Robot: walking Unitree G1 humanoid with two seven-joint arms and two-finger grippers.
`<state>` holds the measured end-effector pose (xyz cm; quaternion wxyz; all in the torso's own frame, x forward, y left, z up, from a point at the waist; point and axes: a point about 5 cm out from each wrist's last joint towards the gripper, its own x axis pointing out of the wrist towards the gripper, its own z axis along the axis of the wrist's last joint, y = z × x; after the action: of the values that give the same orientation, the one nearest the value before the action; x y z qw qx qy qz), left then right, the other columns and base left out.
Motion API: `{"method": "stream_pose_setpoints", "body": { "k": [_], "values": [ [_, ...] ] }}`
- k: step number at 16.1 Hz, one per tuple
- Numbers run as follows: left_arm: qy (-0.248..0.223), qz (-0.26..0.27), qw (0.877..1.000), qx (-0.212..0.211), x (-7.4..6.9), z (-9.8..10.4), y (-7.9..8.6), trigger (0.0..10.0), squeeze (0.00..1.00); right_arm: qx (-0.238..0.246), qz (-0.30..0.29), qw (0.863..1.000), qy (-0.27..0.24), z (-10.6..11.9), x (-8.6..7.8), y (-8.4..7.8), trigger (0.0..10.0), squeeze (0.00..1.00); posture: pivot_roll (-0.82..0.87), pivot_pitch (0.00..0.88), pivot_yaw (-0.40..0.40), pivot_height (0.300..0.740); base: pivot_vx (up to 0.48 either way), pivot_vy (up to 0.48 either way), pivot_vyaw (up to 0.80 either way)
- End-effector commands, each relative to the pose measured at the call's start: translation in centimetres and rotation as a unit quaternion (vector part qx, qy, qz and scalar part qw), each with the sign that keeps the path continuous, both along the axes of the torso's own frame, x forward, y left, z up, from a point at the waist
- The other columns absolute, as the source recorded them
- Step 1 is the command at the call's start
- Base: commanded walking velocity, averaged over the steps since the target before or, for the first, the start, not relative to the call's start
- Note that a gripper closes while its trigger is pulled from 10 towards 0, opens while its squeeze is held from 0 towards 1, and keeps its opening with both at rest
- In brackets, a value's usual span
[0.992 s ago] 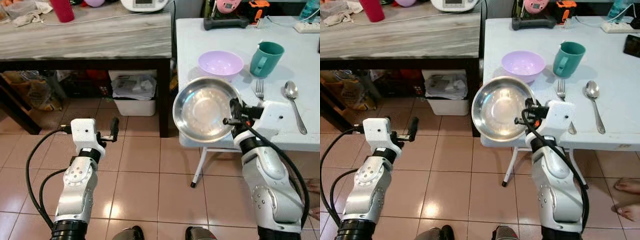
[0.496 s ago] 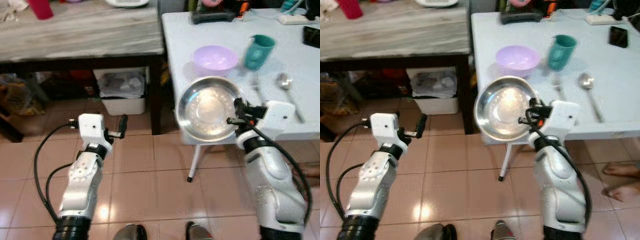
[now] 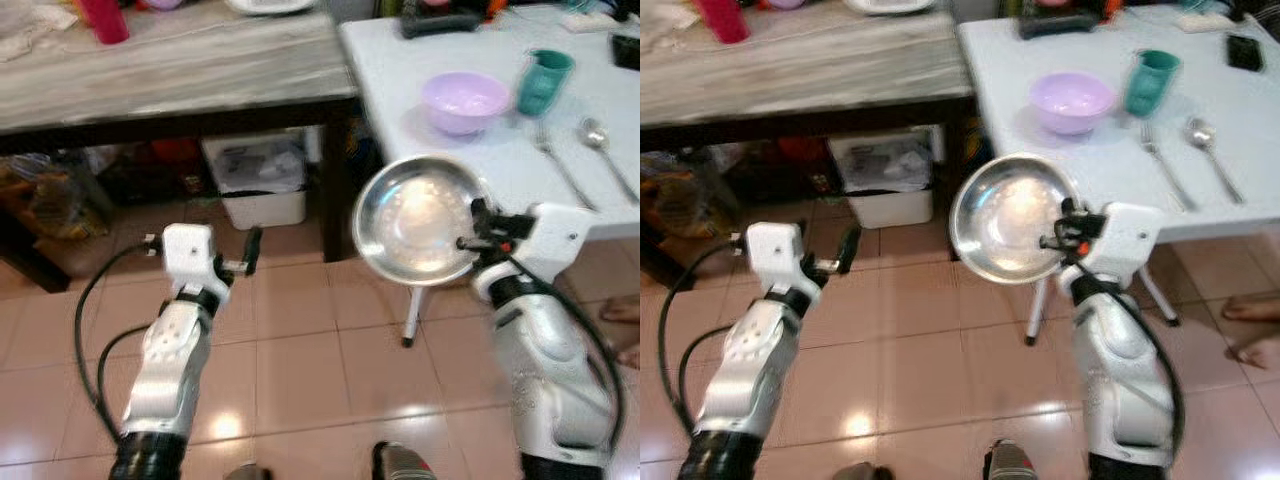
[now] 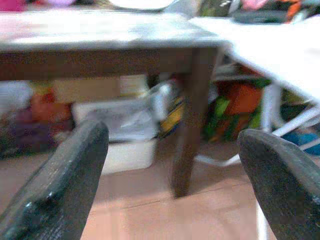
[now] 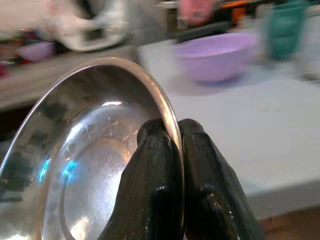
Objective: Setting the table
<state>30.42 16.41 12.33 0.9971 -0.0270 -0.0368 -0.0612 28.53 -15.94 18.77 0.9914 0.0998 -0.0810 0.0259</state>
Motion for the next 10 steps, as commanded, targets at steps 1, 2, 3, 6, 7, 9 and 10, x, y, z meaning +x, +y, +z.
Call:
{"method": "stream_pose_setpoints", "body": {
  "k": [1, 2, 3, 6, 7, 9, 10],
  "values": [
    [0.004, 0.004, 1.0, -0.001, 0.04, -0.09, 0.07, 10.0, 0.0, -0.003, 0.003, 1.0, -0.013, 0.62, -0.06, 0.06, 10.0, 0.0, -0.23, 0.18, 0.048, 0.74, 0.0, 0.48, 0.0],
    [0.005, 0.004, 1.0, -0.006, 0.15, -0.06, -0.26, 10.0, 0.0, -0.003, 0.005, 1.0, -0.013, 0.63, -0.05, 0.1, 10.0, 0.0, -0.23, 0.18, 0.048, 0.74, 0.0, 0.48, 0.0],
    [0.005, 0.004, 1.0, -0.007, 0.16, -0.05, -0.29, 10.0, 0.0, -0.003, 0.005, 1.0, -0.013, 0.63, -0.05, 0.1, 10.0, 0.0, -0.23, 0.18, 0.048, 0.74, 0.0, 0.48, 0.0],
    [0.004, 0.004, 1.0, -0.008, 0.24, -0.05, -0.5, 10.0, 0.0, -0.006, 0.004, 1.0, -0.013, 0.64, -0.06, 0.04, 10.0, 0.0, -0.24, 0.182, 0.047, 0.74, 0.0, 0.48, 0.0],
    [-0.006, 0.002, 1.0, -0.006, 0.24, 0.13, -0.59, 10.0, 0.0, -0.006, 0.004, 1.0, -0.014, 0.65, -0.07, 0.07, 10.0, 0.0, -0.24, 0.182, 0.047, 0.74, 0.0, 0.0, 0.0],
    [-0.007, -0.002, 1.0, -0.007, 0.14, 0.17, -0.79, 10.0, 0.0, -0.007, 0.006, 1.0, -0.013, 0.63, -0.09, 0.1, 10.0, 0.0, -0.24, 0.183, 0.047, 0.74, 0.0, 0.0, 0.0],
    [-0.008, -0.008, 1.0, -0.011, 0.1, 0.19, -0.91, 10.0, 0.0, -0.007, 0.006, 1.0, -0.013, 0.62, -0.09, 0.11, 10.0, 0.0, -0.24, 0.183, 0.047, 0.74, 0.0, 0.0, 0.0]
  ]
}}
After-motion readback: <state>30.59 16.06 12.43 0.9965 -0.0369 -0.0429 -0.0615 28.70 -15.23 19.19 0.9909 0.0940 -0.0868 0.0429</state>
